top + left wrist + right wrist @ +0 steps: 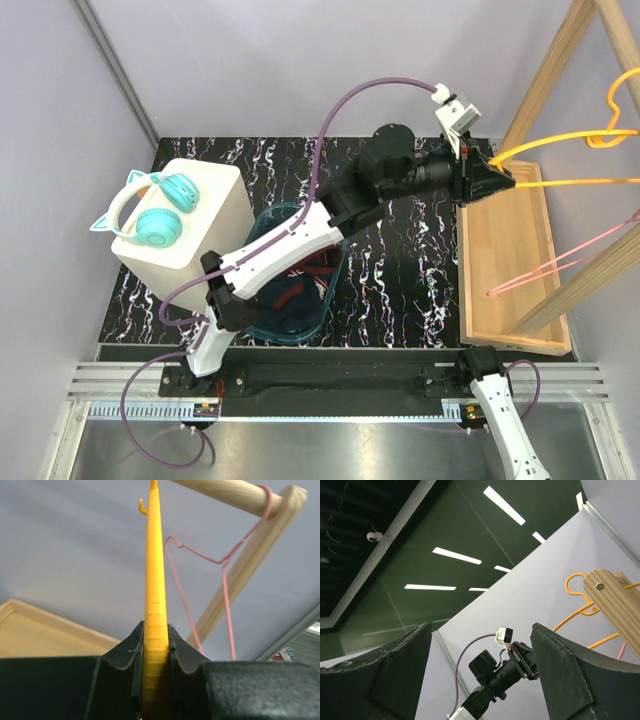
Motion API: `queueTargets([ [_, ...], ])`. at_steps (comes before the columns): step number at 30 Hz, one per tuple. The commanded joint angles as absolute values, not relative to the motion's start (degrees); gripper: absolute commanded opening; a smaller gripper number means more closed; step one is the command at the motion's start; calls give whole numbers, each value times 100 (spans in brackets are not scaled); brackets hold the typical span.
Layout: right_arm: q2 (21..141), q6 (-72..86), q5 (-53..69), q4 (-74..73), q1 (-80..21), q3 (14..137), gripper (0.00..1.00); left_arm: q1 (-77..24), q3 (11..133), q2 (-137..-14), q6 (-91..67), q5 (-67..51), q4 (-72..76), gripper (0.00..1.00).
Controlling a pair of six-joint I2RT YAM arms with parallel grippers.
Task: Remove the tank top from the hanger
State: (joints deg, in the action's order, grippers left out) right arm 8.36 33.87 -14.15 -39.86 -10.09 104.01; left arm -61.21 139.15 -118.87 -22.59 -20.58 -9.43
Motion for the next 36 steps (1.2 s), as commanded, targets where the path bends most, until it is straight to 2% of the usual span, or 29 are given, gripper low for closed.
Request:
queueTargets([
  [1, 967, 3278, -1626, -4280, -1011, 10538, 87, -6328, 14141, -11996, -2531, -1987, 298, 0],
  [10, 914, 3313, -1705, -4386, -1002, 10486, 87, -6785, 14238, -12384, -2215, -1749, 168, 0],
  [23, 826, 3401, -1731, -4421, -1002, 10213, 87, -7101, 13667, -12033, -1285, -1082, -606, 0],
  [29, 835, 3314, -1758, -4438, -1002, 10274, 87, -7303, 13447, -11751, -634, -432, -878, 0],
  [36, 861, 3305, -1758, -4438, -1002, 10292, 87, -7602, 13693, -11558, 184, 852, -1582, 0],
])
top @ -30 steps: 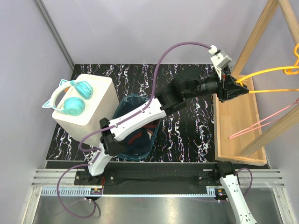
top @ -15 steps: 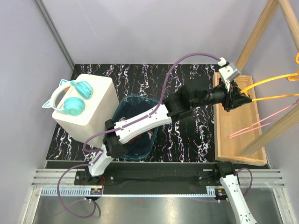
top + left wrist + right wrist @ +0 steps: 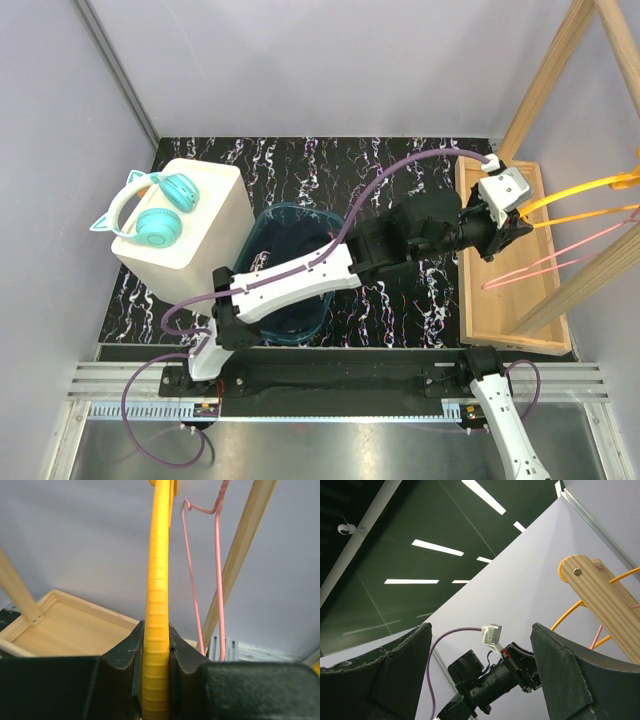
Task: Remove the tank top from the hanger
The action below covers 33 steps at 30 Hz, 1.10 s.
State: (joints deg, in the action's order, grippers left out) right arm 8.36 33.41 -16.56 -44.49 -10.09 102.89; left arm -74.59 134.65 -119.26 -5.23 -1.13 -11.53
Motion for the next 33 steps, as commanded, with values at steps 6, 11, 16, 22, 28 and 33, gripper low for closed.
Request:
queueTargets([
  [6, 905, 3401, -1679, -4438, -1011, 10187, 87, -7936, 14044, -11768, 693, 1484, -1652, 0],
  [11, 923, 3436, -1652, -4447, -1002, 10248, 87, -7998, 14493, -12173, 791, 1950, -1846, 0],
  [16, 870, 3515, -1661, -4447, -1002, 10134, 87, -7954, 14528, -12392, 704, 1829, -1723, 0],
  [22, 835, 3595, -1643, -4456, -1002, 9984, 87, -7945, 14633, -12551, 659, 1662, -1433, 0],
  [28, 818, 3656, -1644, -4456, -1002, 9897, 87, -7954, 14643, -12621, 519, 1275, -977, 0],
  [33, 826, 3656, -1626, -4456, -1002, 9905, 87, -7945, 14625, -12744, 448, 1072, -914, 0],
])
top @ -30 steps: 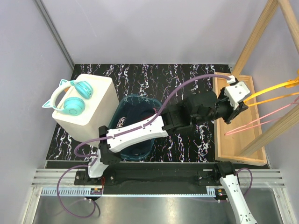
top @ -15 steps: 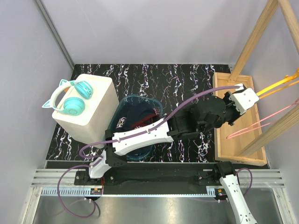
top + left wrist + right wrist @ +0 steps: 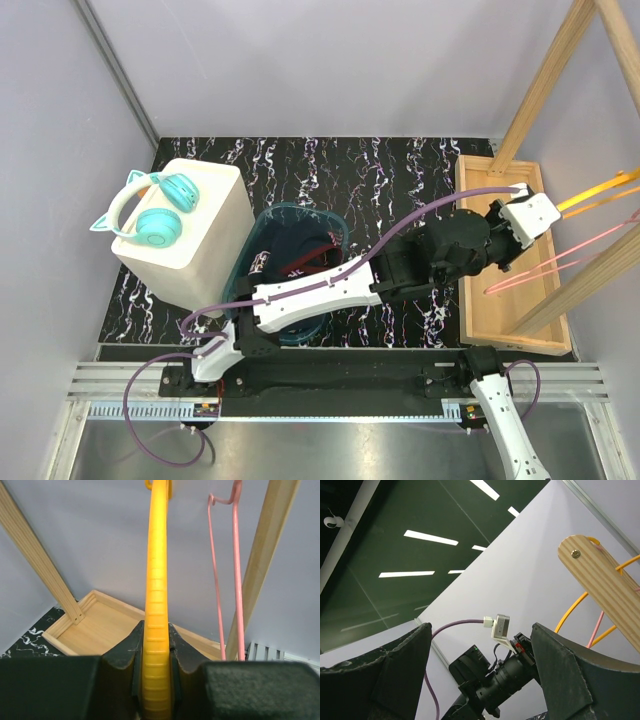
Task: Remove the tank top from the hanger
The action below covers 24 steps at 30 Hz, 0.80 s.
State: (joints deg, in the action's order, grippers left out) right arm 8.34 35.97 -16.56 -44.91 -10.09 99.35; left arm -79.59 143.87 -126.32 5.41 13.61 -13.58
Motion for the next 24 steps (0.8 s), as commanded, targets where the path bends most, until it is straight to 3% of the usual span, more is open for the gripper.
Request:
queueTargets([
  [1, 826, 3648, -1626, -4456, -1002, 9914, 87, -7945, 14521, -12701, 448, 1124, -949, 0],
  [7, 782, 3595, -1617, -4535, -1011, 9862, 87, -7919, 13652, -12121, 484, 1371, -1010, 3],
  [8, 782, 3586, -1539, -4553, -1002, 9818, 87, -7910, 13545, -11894, 457, 1362, -1046, 8],
  [9, 800, 3577, -1503, -4596, -1002, 9809, 88, -7893, 13405, -11761, 387, 1362, -1063, 26],
  [12, 870, 3516, -1293, -4702, -1002, 9738, 89, -7875, 12763, -11174, 264, 1266, -1037, 55],
  [15, 958, 3454, -1090, -4816, -1002, 9712, 92, -7858, 12131, -10611, 150, 1108, -1055, 75],
  [18, 1010, 3358, -958, -4913, -1002, 9712, 93, -7840, 11569, -9979, 53, 792, -1063, 83],
  [19, 1028, 3331, -941, -4939, -1002, 9729, 93, -7840, 11410, -9819, 44, 661, -1063, 98],
  [24, 1151, 2963, -888, -5115, -1002, 9782, 95, -7840, 9831, -8554, 18, 528, -985, 99],
])
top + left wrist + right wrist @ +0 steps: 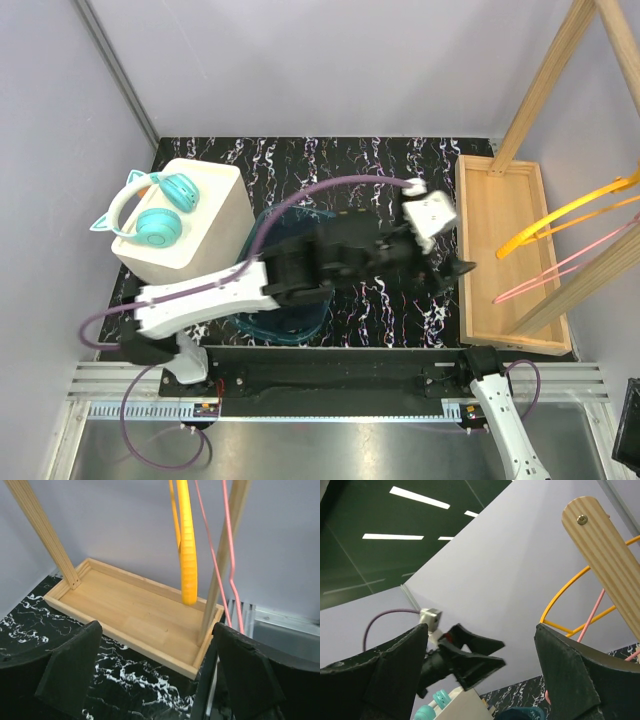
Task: Remove the tank top from the hanger
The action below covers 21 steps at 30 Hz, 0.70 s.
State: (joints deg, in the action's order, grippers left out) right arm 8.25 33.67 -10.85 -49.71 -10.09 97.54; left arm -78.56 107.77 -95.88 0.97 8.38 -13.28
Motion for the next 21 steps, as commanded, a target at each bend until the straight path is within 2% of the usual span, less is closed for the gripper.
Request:
queueTargets([
  [1, 1177, 2875, -870, -5133, -1011, 9774, 95, -7840, 9539, -8021, -130, 501, -880, 99],
  [6, 1948, 2172, -116, -5002, -1002, 9870, 98, -7840, 7424, -6349, -561, 737, -414, 99],
  [10, 3065, 2223, 1865, -4536, -949, 9993, 98, -7840, 6260, -4995, -931, 1142, -465, 99],
  [11, 3824, 2772, 2559, -4205, -706, 10028, 98, -7849, 5736, -4235, -1184, 1334, -666, 99],
  [12, 4076, 3038, 2932, -4018, -538, 9985, 98, -7840, 5583, -3984, -1282, 1501, -746, 99],
  [13, 4278, 3659, 3814, -3764, -336, 9880, 100, -7840, 5433, -3764, -1405, 1529, -825, 99],
  [15, 4474, 4566, 4541, -2247, 446, 9198, 100, -7840, 5037, -3026, -1713, 1495, -983, 99],
  [16, 4413, 5266, 4701, -1206, 640, 8976, 100, -7849, 4923, -2762, -1810, 1468, -1045, 99],
  [17, 4264, 5421, 4615, -943, 807, 8826, 100, -7840, 4722, -2542, -1976, 1450, -1133, 99],
  [21, 4324, 5668, 4543, -932, 1212, 9070, 100, -7840, 4395, -1567, -2241, 1257, -1414, 99],
])
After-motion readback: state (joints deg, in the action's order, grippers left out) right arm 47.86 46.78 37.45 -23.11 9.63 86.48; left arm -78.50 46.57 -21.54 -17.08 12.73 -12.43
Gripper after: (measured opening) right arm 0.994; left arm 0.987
